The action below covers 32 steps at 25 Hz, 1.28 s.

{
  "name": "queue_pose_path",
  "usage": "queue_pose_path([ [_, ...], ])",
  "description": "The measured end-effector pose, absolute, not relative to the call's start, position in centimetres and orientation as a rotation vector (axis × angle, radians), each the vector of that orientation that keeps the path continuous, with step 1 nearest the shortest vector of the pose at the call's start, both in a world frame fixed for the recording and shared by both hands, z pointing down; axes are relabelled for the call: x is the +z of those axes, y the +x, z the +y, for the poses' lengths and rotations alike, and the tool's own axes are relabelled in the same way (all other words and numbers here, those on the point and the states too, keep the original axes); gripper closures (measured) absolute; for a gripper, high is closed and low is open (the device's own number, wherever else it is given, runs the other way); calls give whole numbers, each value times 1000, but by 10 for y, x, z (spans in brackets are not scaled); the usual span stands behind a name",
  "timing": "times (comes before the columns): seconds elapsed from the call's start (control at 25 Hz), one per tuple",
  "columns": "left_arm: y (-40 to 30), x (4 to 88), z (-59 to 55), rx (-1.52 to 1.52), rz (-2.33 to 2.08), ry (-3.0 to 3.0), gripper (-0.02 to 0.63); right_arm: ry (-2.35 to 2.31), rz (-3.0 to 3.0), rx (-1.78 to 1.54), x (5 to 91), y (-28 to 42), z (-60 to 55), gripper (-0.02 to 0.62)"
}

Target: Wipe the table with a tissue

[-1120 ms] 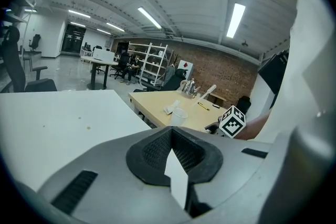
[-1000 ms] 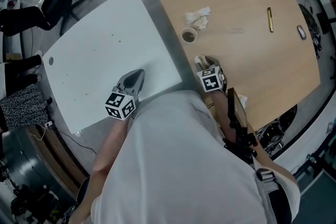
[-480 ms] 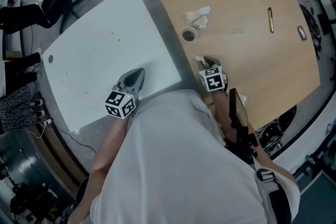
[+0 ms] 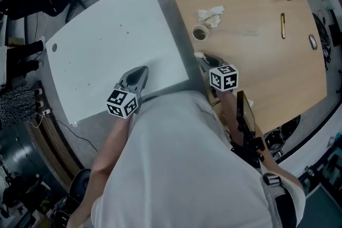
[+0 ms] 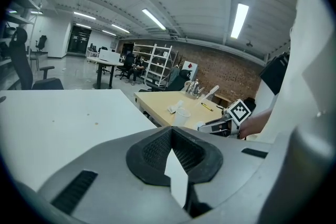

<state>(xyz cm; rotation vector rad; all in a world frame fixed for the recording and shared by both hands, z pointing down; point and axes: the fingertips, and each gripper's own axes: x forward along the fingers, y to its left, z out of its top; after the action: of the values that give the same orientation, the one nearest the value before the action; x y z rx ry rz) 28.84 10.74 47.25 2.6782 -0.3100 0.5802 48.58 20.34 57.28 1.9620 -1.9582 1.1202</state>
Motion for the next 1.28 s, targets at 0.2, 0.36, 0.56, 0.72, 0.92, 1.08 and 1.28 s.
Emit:
queue_pose_path([
  [0.2,279,475,111,574,-382,2657,598,1845,-2163,1179,553,462,177,505],
  [0.36,272,473,116,556,-440,2648,598,1646,-2198,1075,558,435,171,505],
  [0.56,229,477,109,538,-568,2604,598,1460,-2256,1015,567,383,150,505],
  [0.72,205,482,106,515,-631,2565,598,1371,-2267,967,571,366,144,505],
  [0.92,181,475,90,478,-701,2536,598,1303,-2272,931,565,350,116,505],
  [1.08,173,481,87,474,-688,2516,598,1307,-2247,926,562,350,107,505],
  [1.28,156,481,68,447,-699,2518,598,1270,-2228,843,558,342,83,505],
])
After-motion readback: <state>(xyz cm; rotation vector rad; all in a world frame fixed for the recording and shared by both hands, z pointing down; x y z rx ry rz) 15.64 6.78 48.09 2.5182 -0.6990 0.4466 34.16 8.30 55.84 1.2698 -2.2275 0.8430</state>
